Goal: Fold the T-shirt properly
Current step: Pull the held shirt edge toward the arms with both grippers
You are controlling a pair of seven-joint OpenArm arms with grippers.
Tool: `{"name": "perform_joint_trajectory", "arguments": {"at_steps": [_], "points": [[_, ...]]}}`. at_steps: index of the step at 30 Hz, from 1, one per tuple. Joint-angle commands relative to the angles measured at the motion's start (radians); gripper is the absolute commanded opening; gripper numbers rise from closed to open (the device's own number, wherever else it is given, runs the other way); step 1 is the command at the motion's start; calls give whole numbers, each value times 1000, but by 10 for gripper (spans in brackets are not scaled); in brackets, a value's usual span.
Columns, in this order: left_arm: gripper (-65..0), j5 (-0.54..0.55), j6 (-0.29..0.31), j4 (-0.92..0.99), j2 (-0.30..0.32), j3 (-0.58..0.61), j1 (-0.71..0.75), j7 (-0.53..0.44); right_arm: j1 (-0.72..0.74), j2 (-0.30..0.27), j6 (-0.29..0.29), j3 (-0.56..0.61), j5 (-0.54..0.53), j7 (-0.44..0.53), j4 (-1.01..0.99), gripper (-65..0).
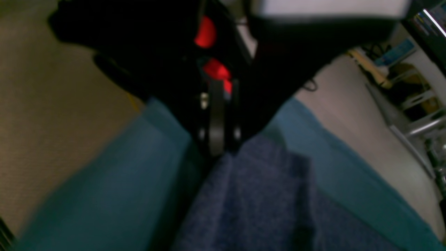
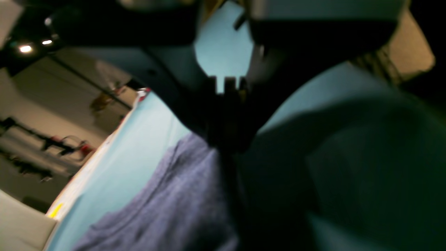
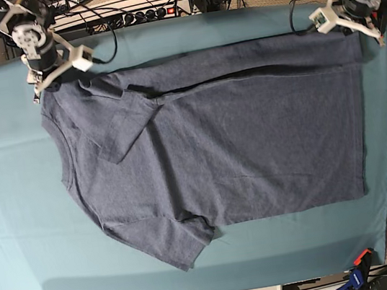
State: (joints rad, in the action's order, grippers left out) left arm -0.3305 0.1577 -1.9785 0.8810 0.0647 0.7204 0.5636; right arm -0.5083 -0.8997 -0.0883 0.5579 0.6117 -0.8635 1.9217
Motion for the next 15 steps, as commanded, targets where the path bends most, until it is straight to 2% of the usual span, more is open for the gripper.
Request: {"name": "perform_joint_trajectory", "arguments": {"at_steps": [1,6,15], "points": [[-650,-6,-11,-27,17,-8,16,5,-18,-28,18,-5,27,-15,27,-650],[-650,-7,-24,-75,17,-8,68,43,-106,-61,37,-5,51,-49,73,-650],[-650,-37,-50,-79,17,-8,117,68,-248,-62,86,-7,142,-85,74,-650]]}}
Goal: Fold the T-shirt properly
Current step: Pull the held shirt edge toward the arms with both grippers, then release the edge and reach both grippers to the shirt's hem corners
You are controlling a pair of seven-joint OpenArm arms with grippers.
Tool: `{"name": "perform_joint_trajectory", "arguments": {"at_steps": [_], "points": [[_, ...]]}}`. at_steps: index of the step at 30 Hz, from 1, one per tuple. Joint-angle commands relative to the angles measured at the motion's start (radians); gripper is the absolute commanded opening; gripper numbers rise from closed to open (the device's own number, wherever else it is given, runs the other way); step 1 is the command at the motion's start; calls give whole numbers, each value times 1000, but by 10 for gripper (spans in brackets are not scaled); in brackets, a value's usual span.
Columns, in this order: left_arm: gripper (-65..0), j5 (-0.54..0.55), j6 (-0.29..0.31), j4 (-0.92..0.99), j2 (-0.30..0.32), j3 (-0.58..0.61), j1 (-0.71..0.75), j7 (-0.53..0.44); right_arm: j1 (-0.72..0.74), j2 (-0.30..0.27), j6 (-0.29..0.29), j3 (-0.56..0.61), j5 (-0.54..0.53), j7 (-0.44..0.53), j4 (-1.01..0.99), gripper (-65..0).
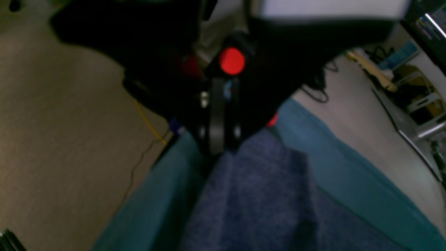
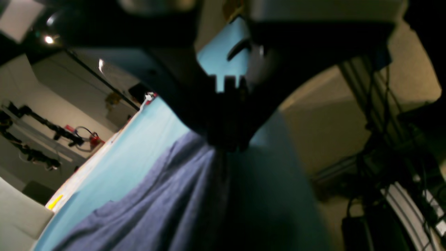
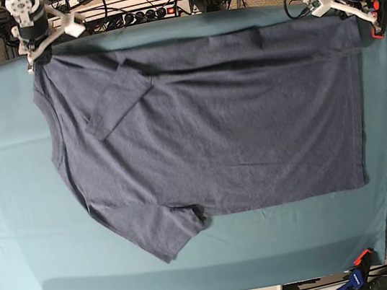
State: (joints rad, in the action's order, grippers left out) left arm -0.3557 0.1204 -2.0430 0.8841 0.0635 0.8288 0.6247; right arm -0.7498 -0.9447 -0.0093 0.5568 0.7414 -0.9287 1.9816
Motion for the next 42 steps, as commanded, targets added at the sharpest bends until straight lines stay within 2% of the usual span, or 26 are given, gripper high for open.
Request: {"name": "perform_joint_trajectory", "arguments": {"at_steps": [1,17,22,26,27,28,30,31,32,35,38,40,42], "points": [[-650,-11,-13,-14,14,-7,11,7,-21,-17,7,-7,19,-22,14,-650],[-650,-12,-18,-33,14,-7,56,48,-87,-25,30,-11,38,-48,13,-650],[-650,-11,-55,-33,14,-7,55,47,-84,-25,31,-16,38,-40,13,-650],[-650,-12,-72,-33,14,-7,49,48,-78,-24,90,-16,69,-42,13,-650],[-634,-12,-71,-33,13,-7,49,48,-77,-24,90,-16,71,-42,13,-650],[-558,-12,-67,-33,14,-7,50,48,-78,-25,89,-16,63,-40,13,-650],[-382,-11,-52,-33,13,-7,50,48,-78,-24,89,-15,35,-40,13,-444],[-329,-11,-52,-33,13,-7,50,48,-79,-24,89,-15,26,-40,13,-354],[-319,-11,-53,-33,13,-7,50,48,-79,-24,89,-15,25,-41,13,-318],[-319,-11,-55,-33,13,-7,50,57,-79,-24,89,-15,26,-52,13,-318],[-322,-12,-69,-38,14,-7,53,128,-88,-25,104,-15,42,-74,14,-318],[-335,-21,-69,-58,14,-7,63,176,-113,-25,151,-15,113,-88,16,-318],[-337,-43,-81,-98,14,-7,89,184,-149,-25,222,-15,199,-106,30,-318]]}}
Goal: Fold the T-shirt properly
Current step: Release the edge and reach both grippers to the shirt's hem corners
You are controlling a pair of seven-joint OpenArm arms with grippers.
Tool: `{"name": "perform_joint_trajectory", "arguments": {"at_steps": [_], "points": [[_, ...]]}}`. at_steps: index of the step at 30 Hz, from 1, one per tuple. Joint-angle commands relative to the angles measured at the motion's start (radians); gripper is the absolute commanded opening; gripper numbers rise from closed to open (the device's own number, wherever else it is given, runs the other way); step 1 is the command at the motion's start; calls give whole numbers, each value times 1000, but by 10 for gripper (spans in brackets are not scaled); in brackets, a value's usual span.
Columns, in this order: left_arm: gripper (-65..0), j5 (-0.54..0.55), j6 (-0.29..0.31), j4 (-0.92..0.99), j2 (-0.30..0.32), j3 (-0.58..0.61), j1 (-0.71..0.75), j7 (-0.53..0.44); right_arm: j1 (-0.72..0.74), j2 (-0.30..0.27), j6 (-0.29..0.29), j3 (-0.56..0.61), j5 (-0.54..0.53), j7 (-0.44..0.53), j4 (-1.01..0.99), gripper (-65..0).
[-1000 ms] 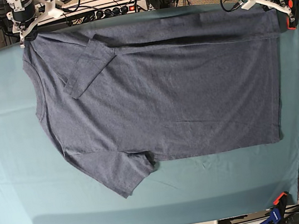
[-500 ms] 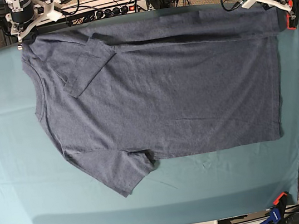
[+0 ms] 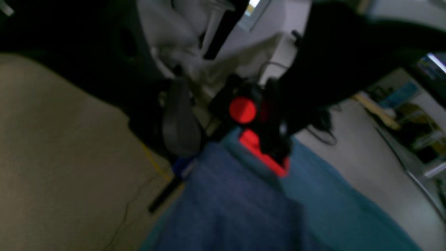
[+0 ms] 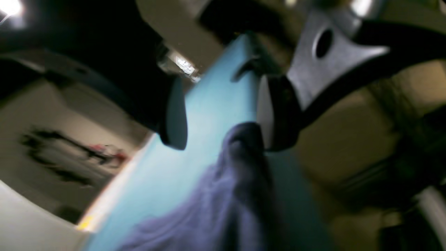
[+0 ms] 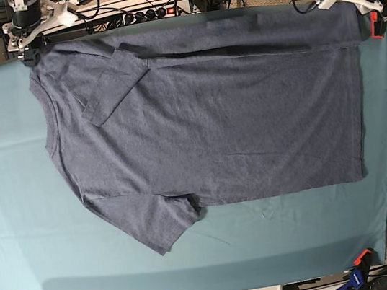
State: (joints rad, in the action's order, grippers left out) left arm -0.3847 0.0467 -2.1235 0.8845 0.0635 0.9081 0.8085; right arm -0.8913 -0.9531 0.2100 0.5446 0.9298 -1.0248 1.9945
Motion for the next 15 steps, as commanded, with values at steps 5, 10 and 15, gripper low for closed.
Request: {"name": "perform_joint_trajectory", "arguments": {"at_steps": [5,10,15], "points": [[-337,-50,-25,-176,13,-7,70,0,-72,-16,86,-3,141,-89,98,-319],[-341,-50,-27,-233,13,-27,70,-14,-69,-8,133,-34,195,-84,217,-319],[-344,-34,-29,-233,13,-108,70,-23,-69,-2,148,-200,165,-44,362,-319]]}}
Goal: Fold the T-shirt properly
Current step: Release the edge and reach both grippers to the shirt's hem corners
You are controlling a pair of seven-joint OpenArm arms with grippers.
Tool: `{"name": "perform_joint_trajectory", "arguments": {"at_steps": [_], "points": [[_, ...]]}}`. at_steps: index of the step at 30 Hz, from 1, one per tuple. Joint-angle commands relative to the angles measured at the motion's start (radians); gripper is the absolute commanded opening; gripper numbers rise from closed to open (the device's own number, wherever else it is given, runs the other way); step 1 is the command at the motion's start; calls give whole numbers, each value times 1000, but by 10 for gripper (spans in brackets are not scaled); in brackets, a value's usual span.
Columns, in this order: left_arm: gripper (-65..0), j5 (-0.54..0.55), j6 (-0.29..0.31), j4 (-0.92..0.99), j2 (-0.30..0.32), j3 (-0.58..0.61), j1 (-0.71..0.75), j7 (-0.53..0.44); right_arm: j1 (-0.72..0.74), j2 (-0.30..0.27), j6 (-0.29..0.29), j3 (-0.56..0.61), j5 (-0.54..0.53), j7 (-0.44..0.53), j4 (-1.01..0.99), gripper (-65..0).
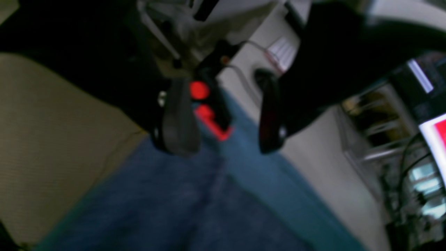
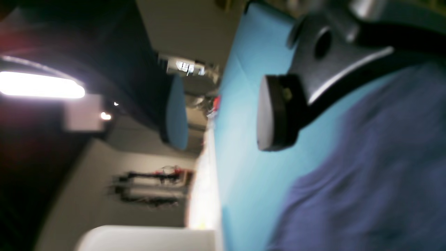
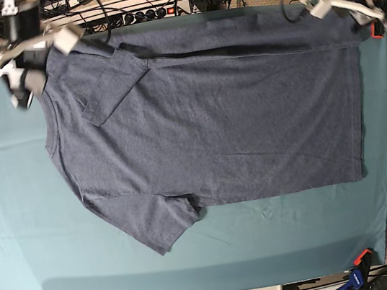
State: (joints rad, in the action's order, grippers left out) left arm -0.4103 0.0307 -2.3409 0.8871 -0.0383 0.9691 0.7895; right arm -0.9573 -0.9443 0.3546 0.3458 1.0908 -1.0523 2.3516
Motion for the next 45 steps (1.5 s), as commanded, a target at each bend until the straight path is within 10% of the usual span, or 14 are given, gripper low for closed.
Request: {"name": "perform_joint_trajectory", "arguments": {"at_steps": [1,9,22,36,45], "points": [[-344,5,-13,-15,11,-24,8,-11,5,-11,2,-42,-32,6,5,-319],[-344,266,20,-15,11,-124,-131,-93,349,108,-61,-315,-563,243,5,-319],[-352,523,55,-11,8,-124,-298,-144,834,316,-154,-320,-1065,397,-439,-319],[-352,949,209,370,-18,-124,-655,-160,1484,641,-385,-352,-1508,330,-1228,-319],[-356,1237,300,704,-50,-121,-983,-120,1850,773,-663,-519,-1625,179,-1687,-319]]}}
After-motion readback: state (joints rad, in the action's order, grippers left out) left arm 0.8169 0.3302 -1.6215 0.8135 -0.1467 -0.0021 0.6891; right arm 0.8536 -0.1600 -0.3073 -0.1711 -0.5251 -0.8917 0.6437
